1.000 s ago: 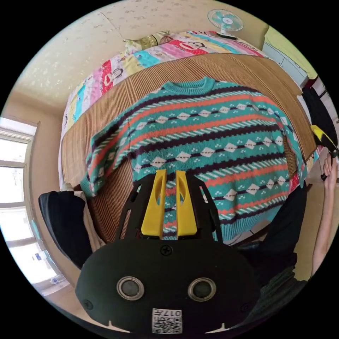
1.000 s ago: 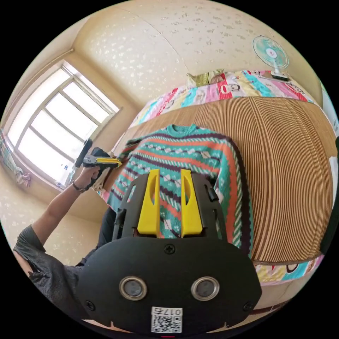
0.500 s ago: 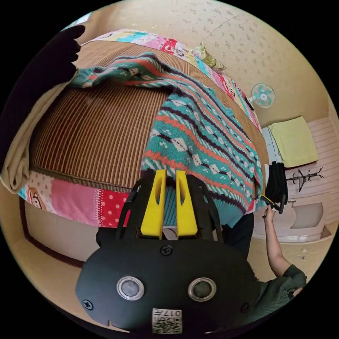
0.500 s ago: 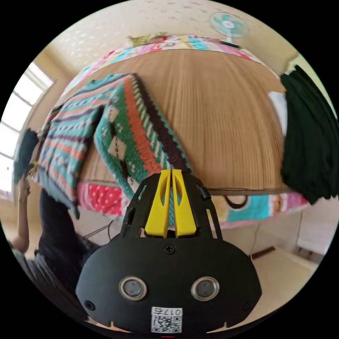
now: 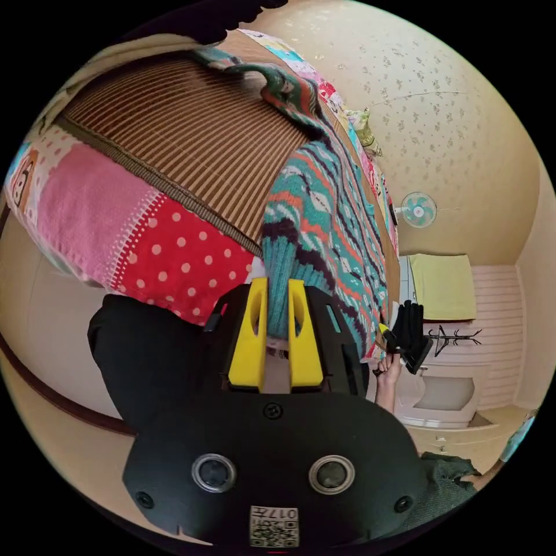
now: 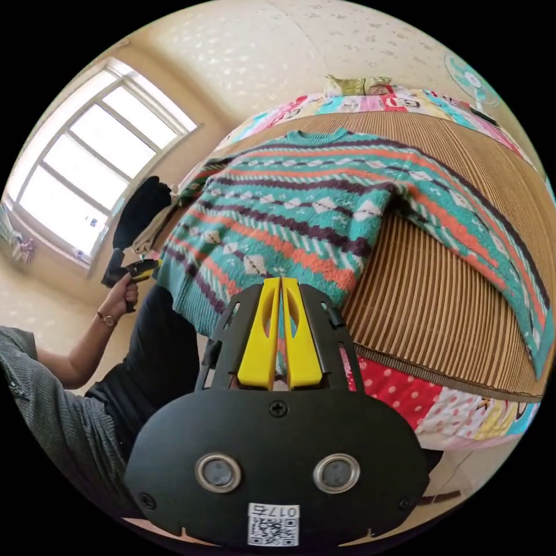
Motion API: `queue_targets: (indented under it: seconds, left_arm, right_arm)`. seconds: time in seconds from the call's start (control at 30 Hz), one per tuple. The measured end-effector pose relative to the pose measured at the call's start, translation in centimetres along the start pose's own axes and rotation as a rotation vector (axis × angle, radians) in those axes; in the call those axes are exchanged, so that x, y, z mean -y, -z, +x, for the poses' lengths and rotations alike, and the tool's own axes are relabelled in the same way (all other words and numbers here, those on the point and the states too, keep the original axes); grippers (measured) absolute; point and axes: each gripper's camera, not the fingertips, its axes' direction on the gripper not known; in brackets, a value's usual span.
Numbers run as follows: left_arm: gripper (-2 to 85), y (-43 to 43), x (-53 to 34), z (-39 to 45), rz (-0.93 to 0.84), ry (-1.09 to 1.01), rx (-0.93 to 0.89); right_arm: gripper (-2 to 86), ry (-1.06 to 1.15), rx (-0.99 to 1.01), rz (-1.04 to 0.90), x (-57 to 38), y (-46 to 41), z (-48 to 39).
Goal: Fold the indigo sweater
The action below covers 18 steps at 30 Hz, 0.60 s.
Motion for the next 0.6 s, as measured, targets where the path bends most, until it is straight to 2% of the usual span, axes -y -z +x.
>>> queue_targets:
  seconds: [0.03,0.07,0.17,0.27,0.33,0.37,0.43,0.5,0.57,0.6]
  left_arm:
    - [5.4,0.1,-0.4,0.0,-0.064,-0.021,-0.029]
    - [5.3,0.2,-0.7,0.1,-0.087,-0.029,-0.037]
    - [5.2,0.9,-2.6,0.9,-0.239,-0.091,0.007]
    - [5.2,3.2,-4.4,0.5,-0.323,-0.123,0.04]
    - [5.3,8.0,-4.0,-3.1,-0.217,-0.04,-0.119]
    - [5.4,9.6,-3.8,-4.4,-0.153,-0.006,-0.177]
    - [5.5,16.1,-2.4,-9.0,0.131,0.079,-0.38]
    - [8.3,19.4,0.7,-10.3,0.179,0.043,-0.415]
    - [12.8,21.2,4.7,-10.8,0.145,0.018,-0.356]
    - [13.8,22.4,7.2,-11.1,0.158,0.023,-0.293]
  right_arm:
    - [0.5,0.015,-0.035,-0.026,-0.7,-0.8,-0.3]
    - [0.4,0.031,-0.035,0.028,-2.6,-0.2,-0.2]
    - [0.3,-0.06,-0.064,-0.007,-6.0,2.7,2.5]
    - [0.3,-0.079,-0.302,-0.009,-9.6,5.7,4.2]
    - [0.2,-0.08,-0.337,-0.004,-11.0,6.9,5.5]
    - [0.3,-0.135,-0.274,0.003,-11.6,8.2,6.8]
    - [0.3,-0.273,-0.149,0.093,-12.8,11.5,8.6]
    - [0.4,-0.386,-0.064,0.502,-17.0,17.5,7.9]
    - [0.5,-0.379,0.058,0.685,-18.7,19.4,7.3]
    - [0.5,-0.398,0.127,0.684,-18.3,19.1,7.5]
